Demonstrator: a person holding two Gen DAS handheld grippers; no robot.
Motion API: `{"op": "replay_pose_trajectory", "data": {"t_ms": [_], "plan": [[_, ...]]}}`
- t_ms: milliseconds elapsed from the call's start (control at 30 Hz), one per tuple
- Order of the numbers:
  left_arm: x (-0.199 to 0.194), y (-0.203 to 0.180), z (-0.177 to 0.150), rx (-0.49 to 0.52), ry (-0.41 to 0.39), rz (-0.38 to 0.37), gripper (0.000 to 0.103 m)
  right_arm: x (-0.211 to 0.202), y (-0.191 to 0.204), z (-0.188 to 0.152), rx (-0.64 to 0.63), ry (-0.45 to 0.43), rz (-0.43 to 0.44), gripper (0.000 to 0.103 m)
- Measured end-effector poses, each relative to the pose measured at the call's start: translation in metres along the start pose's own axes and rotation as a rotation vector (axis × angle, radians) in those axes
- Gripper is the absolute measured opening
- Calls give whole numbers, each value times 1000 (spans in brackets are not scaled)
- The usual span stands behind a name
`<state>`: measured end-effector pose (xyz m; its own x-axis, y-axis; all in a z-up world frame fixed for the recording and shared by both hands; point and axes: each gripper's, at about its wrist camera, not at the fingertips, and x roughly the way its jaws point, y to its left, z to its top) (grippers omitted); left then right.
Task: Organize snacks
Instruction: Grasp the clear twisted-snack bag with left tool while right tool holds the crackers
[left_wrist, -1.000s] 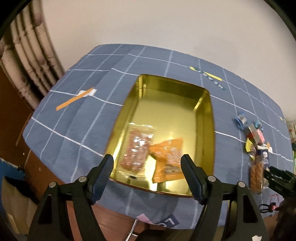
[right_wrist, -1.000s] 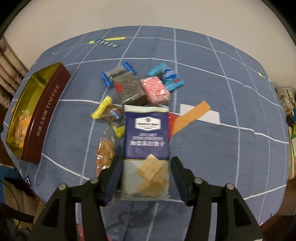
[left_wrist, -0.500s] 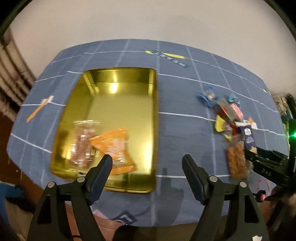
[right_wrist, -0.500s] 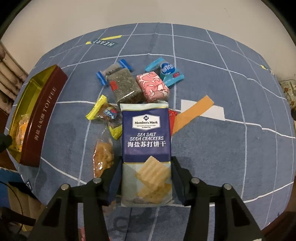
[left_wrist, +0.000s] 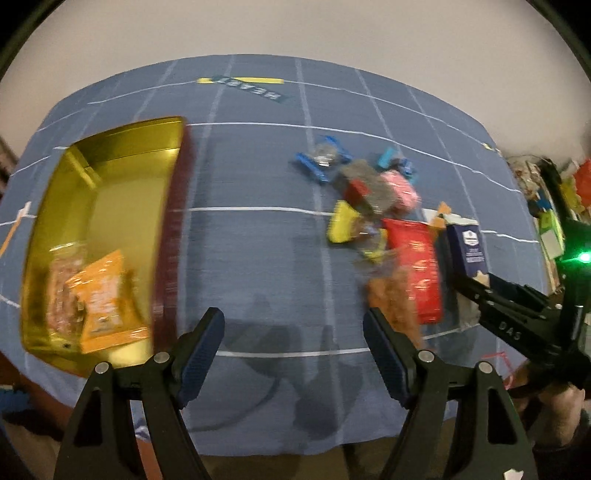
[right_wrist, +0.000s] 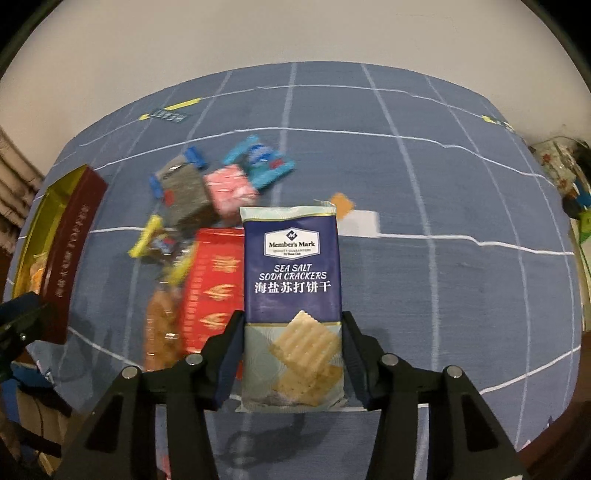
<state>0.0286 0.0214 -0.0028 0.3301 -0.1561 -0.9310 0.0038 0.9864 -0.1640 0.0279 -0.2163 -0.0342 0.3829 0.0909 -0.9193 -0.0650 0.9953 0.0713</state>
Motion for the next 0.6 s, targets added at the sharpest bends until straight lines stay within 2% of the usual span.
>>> {"op": "replay_pose_trajectory", "data": {"t_ms": [233,333,600], "plan": [[19,-40,8,53,33,-57,74,8,-27,-4,36,-6,-18,51],[31,-52,12,60,55,-56,74,11,-32,-4,53,-6,-10,51],[56,-70,12,113,86,23,71,17,-39,-3,74,0,12,51]]}}
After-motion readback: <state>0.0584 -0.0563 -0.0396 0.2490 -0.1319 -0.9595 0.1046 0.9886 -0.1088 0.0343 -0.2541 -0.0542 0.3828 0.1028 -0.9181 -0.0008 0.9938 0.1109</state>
